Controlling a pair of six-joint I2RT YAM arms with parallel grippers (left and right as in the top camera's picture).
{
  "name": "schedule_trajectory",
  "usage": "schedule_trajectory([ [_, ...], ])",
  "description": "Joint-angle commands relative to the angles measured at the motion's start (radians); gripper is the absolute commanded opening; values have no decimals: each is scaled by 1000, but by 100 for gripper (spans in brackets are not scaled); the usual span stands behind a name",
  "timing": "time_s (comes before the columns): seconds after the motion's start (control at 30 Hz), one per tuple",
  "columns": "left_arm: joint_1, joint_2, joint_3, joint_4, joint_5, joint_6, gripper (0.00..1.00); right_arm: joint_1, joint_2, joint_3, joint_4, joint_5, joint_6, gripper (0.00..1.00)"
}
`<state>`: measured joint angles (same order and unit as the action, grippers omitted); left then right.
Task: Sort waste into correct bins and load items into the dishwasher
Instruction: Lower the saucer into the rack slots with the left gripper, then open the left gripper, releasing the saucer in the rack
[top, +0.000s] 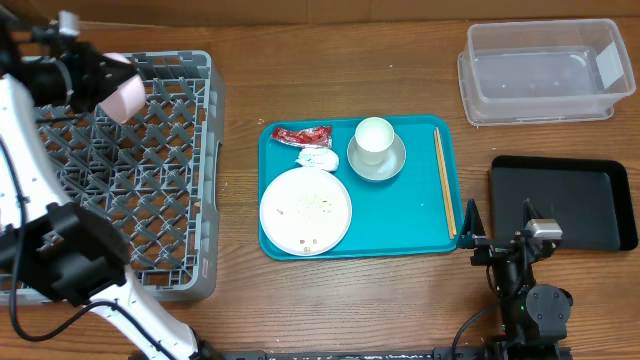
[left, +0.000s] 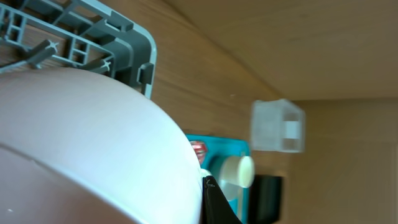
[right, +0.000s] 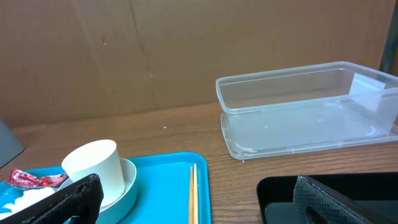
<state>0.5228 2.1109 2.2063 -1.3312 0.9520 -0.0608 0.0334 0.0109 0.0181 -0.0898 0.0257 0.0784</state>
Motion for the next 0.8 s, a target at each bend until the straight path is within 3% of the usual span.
schedule_trajectory([
  [0.0, 90, -5, -92, -4, 233, 132, 4, -3, -8, -10, 7, -2, 4, 100],
  [0.13, 161, -5, -227, -6, 381, 362, 4, -3, -8, -10, 7, -2, 4, 100],
  [0.23, 204, -5, -378, 23, 619, 494, 4, -3, -8, -10, 7, -2, 4, 100],
  [0.47, 236, -5, -578, 216, 629, 468, 4, -3, -8, -10, 7, -2, 4, 100],
  [0.77, 241, -5, -607, 342, 616, 394, 4, -3, -8, -10, 7, -2, 4, 100],
])
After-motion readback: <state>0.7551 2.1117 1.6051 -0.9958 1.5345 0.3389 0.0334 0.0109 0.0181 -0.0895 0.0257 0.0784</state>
